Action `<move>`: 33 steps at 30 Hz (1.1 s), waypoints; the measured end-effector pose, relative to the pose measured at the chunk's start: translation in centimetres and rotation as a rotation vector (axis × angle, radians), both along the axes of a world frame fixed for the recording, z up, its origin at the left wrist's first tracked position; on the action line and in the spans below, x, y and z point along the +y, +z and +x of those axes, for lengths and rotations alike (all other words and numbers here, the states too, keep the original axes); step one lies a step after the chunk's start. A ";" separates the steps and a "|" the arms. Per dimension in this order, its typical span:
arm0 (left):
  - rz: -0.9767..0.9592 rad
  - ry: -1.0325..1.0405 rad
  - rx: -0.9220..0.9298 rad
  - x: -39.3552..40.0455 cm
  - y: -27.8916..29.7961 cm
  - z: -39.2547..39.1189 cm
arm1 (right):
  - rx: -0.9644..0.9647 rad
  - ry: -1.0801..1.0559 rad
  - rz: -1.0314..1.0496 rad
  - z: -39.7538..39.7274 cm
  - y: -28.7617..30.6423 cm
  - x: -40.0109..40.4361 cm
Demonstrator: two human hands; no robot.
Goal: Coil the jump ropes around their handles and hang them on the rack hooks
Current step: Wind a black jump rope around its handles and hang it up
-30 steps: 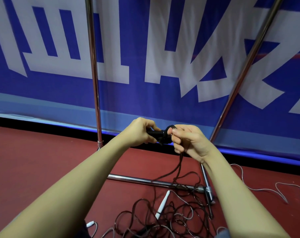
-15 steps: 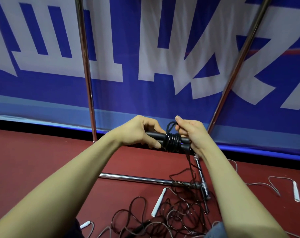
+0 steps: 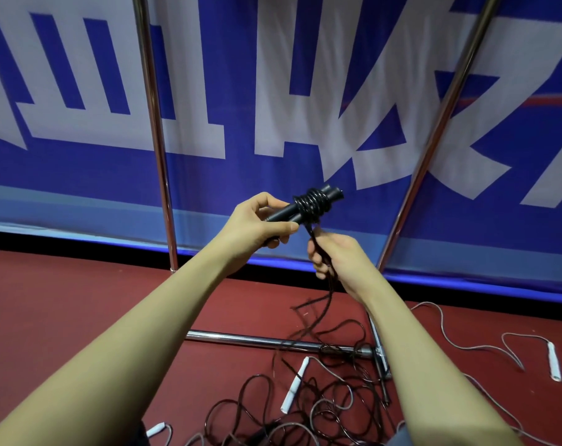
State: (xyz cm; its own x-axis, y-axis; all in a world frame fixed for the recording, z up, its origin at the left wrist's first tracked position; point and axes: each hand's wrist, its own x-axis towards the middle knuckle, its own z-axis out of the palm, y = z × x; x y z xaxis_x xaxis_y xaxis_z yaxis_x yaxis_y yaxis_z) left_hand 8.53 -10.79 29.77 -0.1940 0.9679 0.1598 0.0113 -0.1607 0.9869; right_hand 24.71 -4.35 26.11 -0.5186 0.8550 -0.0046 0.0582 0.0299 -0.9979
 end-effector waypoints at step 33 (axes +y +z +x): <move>-0.178 -0.227 0.692 -0.2 -2.0 -1.5 | 0.000 0.176 0.008 1.4 1.6 -0.5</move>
